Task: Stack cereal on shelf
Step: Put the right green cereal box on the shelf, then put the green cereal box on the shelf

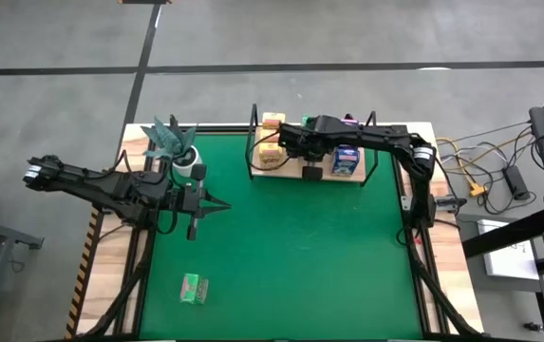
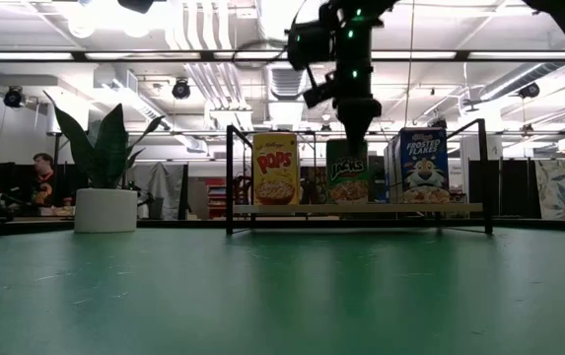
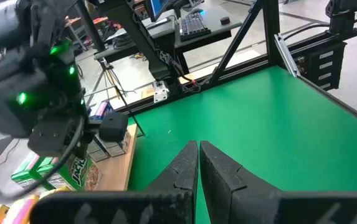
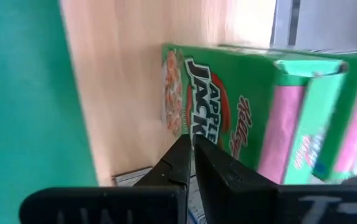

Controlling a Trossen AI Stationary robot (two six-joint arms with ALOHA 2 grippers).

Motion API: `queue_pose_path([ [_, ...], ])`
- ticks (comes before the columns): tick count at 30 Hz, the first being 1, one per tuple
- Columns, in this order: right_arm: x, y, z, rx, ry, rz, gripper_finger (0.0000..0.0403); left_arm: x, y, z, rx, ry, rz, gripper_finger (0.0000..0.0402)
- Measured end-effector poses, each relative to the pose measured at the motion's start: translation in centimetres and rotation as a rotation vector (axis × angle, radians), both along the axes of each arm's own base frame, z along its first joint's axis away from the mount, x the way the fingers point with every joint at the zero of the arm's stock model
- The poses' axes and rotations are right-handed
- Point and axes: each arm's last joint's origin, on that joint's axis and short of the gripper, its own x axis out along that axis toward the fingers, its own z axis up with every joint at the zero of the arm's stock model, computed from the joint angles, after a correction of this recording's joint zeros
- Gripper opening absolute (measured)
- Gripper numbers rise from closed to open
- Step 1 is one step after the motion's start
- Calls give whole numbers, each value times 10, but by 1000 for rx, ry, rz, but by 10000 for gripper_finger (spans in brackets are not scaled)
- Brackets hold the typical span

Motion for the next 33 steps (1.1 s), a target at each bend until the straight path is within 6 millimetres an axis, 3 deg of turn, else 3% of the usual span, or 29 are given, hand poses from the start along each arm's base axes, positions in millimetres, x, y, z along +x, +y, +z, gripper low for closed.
queue_pose_path([
  [4,-3,21,19,-12,-86,3,12,0,0,0,-11,0,3,0],
  [9,-11,61,39,-42,-280,66,12,0,0,0,-52,2,11,0],
  [19,-56,135,29,-96,-804,317,12,7,-2,-5,-245,37,59,0],
  [23,-80,147,18,-129,-960,425,12,11,-2,-9,-360,62,91,0],
  [28,-108,149,9,-87,-1147,589,12,13,-3,-11,-544,83,142,0],
  [33,-132,148,7,-153,-1292,686,12,15,-3,-17,-744,132,213,0],
])
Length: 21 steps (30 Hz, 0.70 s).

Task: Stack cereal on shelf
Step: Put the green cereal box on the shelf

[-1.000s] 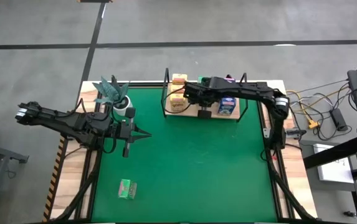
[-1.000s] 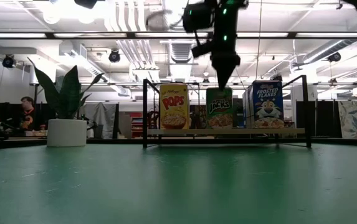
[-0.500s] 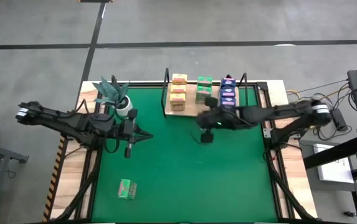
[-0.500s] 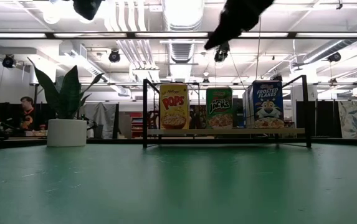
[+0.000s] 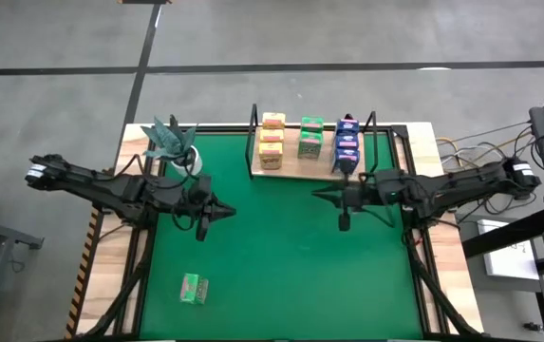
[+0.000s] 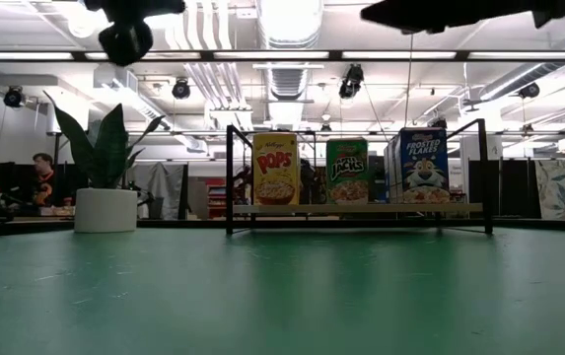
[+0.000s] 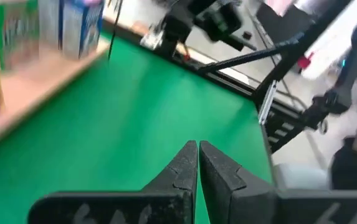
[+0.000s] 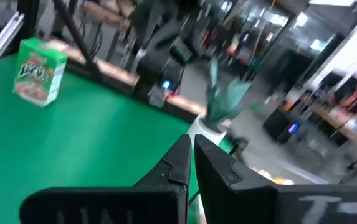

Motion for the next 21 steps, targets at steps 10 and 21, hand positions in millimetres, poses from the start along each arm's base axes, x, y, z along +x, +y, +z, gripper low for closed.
queue_pose_path([
  [10,-21,-1,4,-102,-121,26,12,8,-23,-4,-561,286,91,0],
  [21,-22,-1,12,-174,-144,23,12,19,-103,23,-706,651,226,0],
])
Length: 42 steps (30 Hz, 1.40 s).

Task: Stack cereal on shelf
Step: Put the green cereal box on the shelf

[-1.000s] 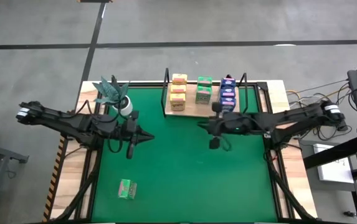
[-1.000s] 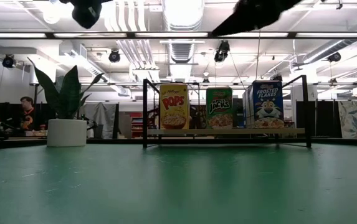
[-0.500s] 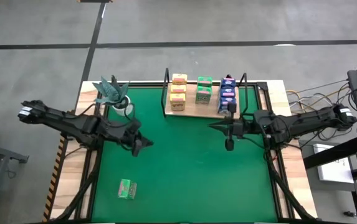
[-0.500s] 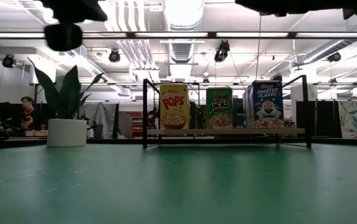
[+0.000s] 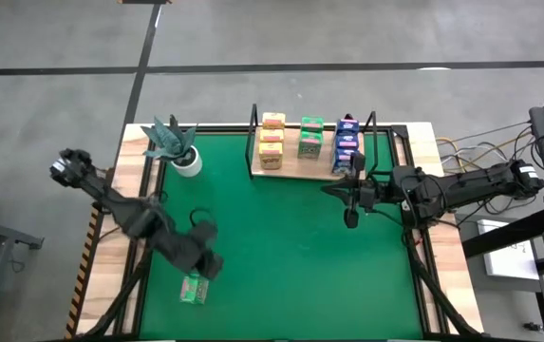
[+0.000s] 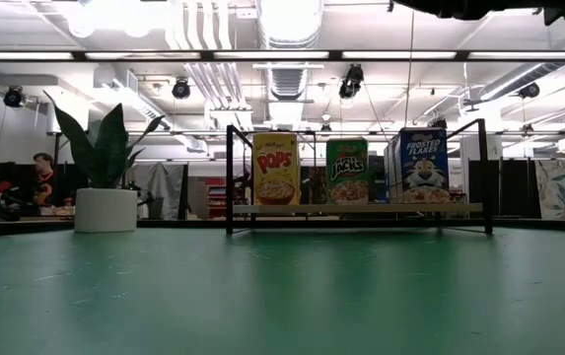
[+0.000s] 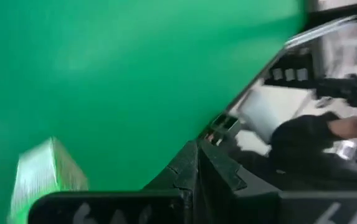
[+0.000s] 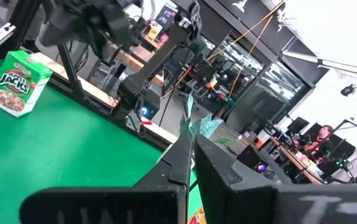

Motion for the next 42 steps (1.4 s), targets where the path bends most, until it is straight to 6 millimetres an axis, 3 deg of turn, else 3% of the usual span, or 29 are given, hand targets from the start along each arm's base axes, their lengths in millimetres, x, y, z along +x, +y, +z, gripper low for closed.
queue_pose_path([
  [5,0,0,0,0,3,0,12,3,-37,4,-28,184,83,0],
  [12,0,0,-5,52,45,3,12,-6,-68,14,35,427,194,1],
  [17,0,0,-6,101,61,5,12,-17,-84,16,75,557,231,43],
  [21,0,0,-9,131,86,11,12,-24,-92,14,91,581,265,110],
  [26,0,0,-10,148,101,10,12,-21,-103,-4,142,618,295,201],
  [30,0,0,-11,148,102,10,12,-15,-110,-17,191,636,287,250],
  [35,0,0,-11,156,101,10,12,-11,-114,-30,255,650,303,266],
  [42,0,1,-12,168,115,11,12,-8,-116,-39,312,641,326,249],
])
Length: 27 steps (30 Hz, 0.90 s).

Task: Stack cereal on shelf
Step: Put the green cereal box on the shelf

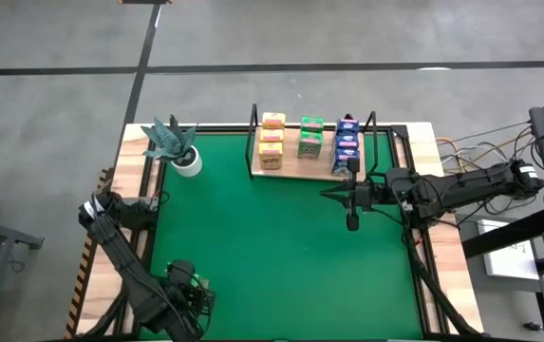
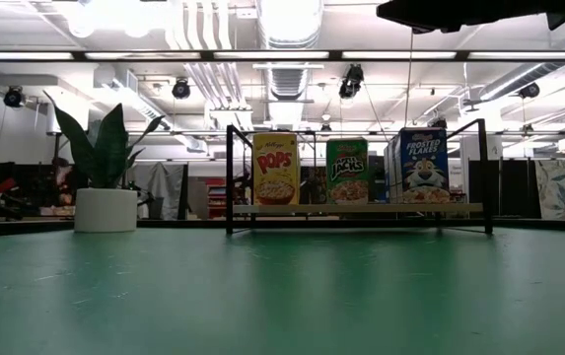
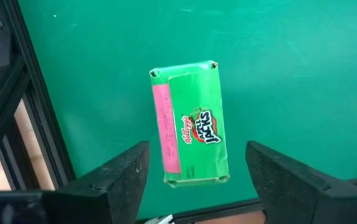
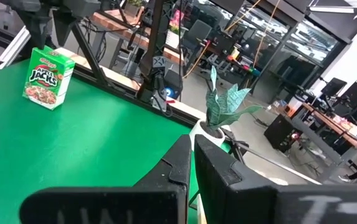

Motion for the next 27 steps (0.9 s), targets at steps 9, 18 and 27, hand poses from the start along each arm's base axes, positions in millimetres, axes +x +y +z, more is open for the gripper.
queue_pose_path([
  [9,0,0,-1,7,15,0,12,4,-5,-13,42,18,-1,233],
  [18,0,0,-2,26,17,-1,12,6,-8,-23,88,51,-7,232],
  [27,0,1,-3,29,25,3,12,7,-9,-27,101,63,-11,231],
])
